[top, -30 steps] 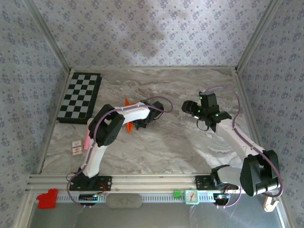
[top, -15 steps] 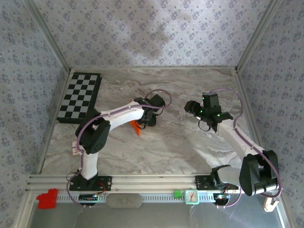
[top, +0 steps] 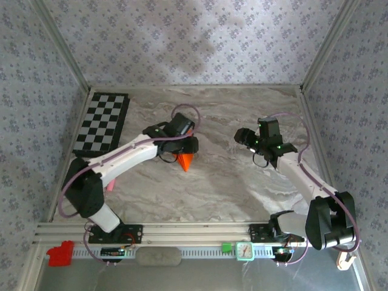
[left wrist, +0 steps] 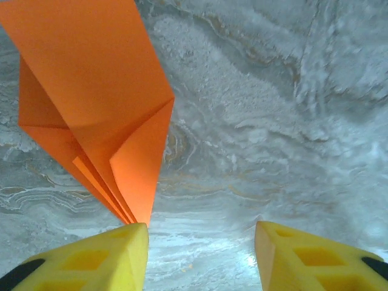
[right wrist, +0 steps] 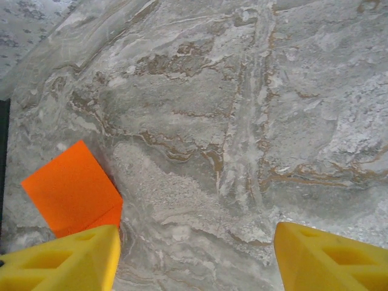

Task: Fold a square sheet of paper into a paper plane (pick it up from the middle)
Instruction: Turn over the paper at the center of the table, then fold the wing for the fifth time at the center of the table.

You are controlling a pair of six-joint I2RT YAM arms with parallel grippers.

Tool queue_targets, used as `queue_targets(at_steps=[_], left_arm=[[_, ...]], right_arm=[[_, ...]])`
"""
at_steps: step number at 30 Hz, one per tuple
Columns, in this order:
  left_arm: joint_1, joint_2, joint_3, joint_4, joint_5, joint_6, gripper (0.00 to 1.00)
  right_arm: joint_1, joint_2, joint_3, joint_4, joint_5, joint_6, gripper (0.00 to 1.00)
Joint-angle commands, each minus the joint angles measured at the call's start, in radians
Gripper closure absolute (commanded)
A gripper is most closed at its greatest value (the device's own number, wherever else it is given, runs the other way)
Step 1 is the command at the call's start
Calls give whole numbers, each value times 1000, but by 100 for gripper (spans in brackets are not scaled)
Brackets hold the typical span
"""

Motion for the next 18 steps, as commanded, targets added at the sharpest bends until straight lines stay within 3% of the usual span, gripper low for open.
queue_targets(at_steps=[1, 8, 14, 18], left_arm=[[50, -14, -104, 174, 138, -90, 50], [56, 85, -107, 284, 231, -135, 57], [56, 179, -63, 224, 137, -129, 63], [66, 223, -43, 221, 136, -115, 64]], right_arm=[[12, 20, -13, 30, -36, -7, 30], [42, 64, -3, 47, -40, 1, 30], [58, 82, 2, 53, -41, 7, 30], [65, 90, 6, 52, -42, 5, 30]])
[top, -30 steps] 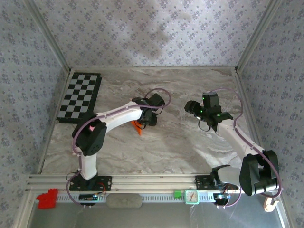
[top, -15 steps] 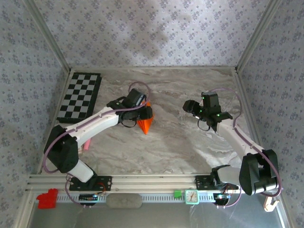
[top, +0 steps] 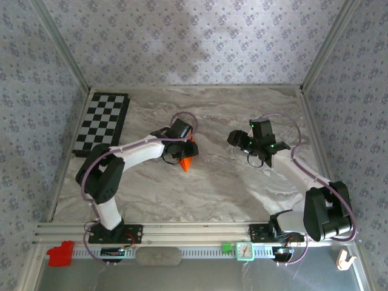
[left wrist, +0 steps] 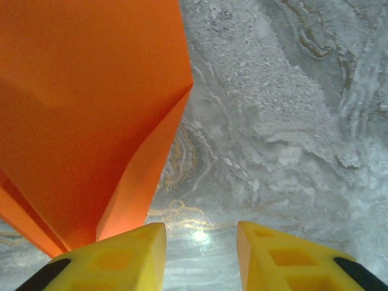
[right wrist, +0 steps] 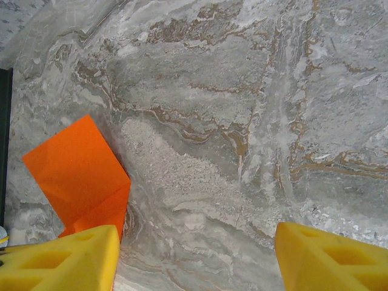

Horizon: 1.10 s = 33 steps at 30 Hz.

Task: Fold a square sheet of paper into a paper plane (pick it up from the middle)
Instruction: Fold the wing for the fifth time at the center of the table.

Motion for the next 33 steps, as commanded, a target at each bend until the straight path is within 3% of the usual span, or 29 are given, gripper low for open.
queue_targets(at_steps=[1, 26, 33], left_arm=[[7, 27, 48, -16, -30, 10, 64], [51, 57, -82, -51, -118, 1, 78], [54, 46, -137, -13, -92, 45, 83]], right_arm=[[9, 17, 8, 8, -6, 5, 30], [55, 91, 69, -12, -29, -15, 30], [92, 142, 103, -18, -40, -24, 31]])
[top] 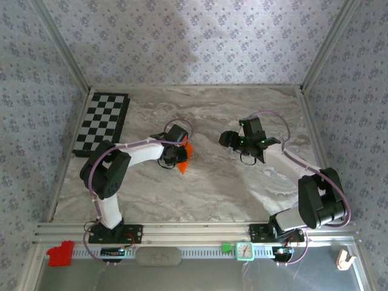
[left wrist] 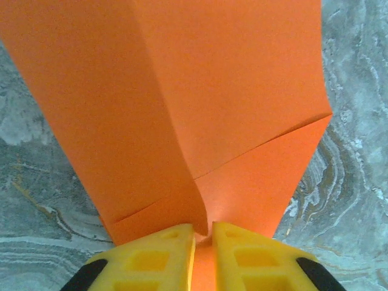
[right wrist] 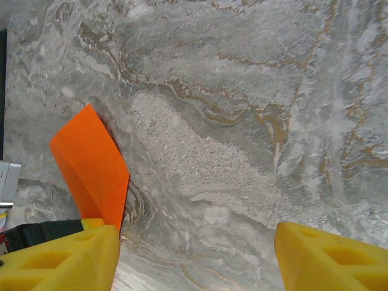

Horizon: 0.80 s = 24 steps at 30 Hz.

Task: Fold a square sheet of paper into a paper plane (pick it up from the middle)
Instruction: Fold the wing for the fifth time at the center of the table.

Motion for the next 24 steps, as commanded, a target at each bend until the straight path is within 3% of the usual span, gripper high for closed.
queue_targets(at_steps=[1, 5, 14, 24], left_arm=[[7, -2, -52, -1, 27, 55, 84], [4, -19, -97, 43, 109, 139, 86], [5, -105, -223, 89, 259, 350, 88], [6, -133, -218, 71, 297, 454, 90]], right_arm=[[20, 29, 41, -19, -19, -20, 31], [40, 69, 60, -7, -47, -23, 34], [125, 264, 196, -29, -148, -69, 57], [222, 505, 400, -64, -193, -75, 69]])
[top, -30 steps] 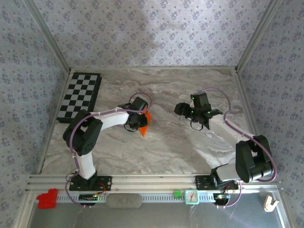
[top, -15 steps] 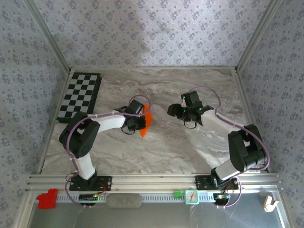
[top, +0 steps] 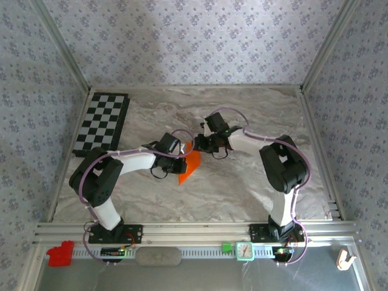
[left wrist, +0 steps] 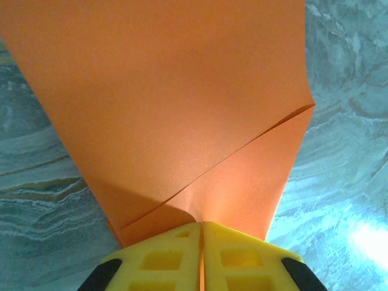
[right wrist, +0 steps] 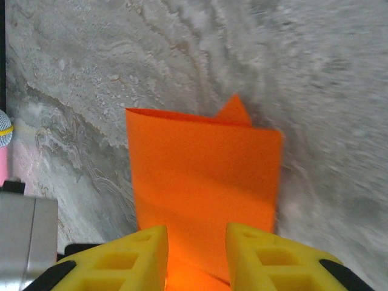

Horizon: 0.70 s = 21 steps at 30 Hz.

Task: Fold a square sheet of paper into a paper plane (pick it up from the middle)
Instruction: Fold the wing for the fifth time at the center of the table.

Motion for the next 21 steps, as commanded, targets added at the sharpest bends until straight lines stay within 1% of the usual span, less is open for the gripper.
queue_targets(at_steps=[1, 5, 8, 10, 12, 13, 15, 18, 21], left_arm=[[-4, -19, -16, -60, 34, 53, 90], [-4, -26, -15, -47, 42, 45, 88], [-3, -43, -18, -31, 41, 4, 86], [-3, -53, -18, -28, 18, -80, 85], [-8, -70, -29, -4, 29, -169, 81], [-15, -88, -39, 9, 11, -215, 80], [-20, -125, -59, 38, -9, -292, 79], [-20, -165, -70, 35, -61, -392, 78], [-20, -182, -94, 62, -72, -492, 78]], right_arm=[[12, 56, 57, -40, -20, -3, 70], [21, 107, 80, -51, 4, 16, 70], [23, 132, 83, -65, 31, 27, 70], [26, 140, 81, -87, 53, 61, 70], [30, 142, 71, -103, 84, 89, 69], [33, 139, 64, -109, 97, 107, 69], [38, 136, 50, -128, 130, 150, 69], [40, 119, 17, -131, 171, 221, 70], [44, 92, -17, -113, 197, 278, 69]])
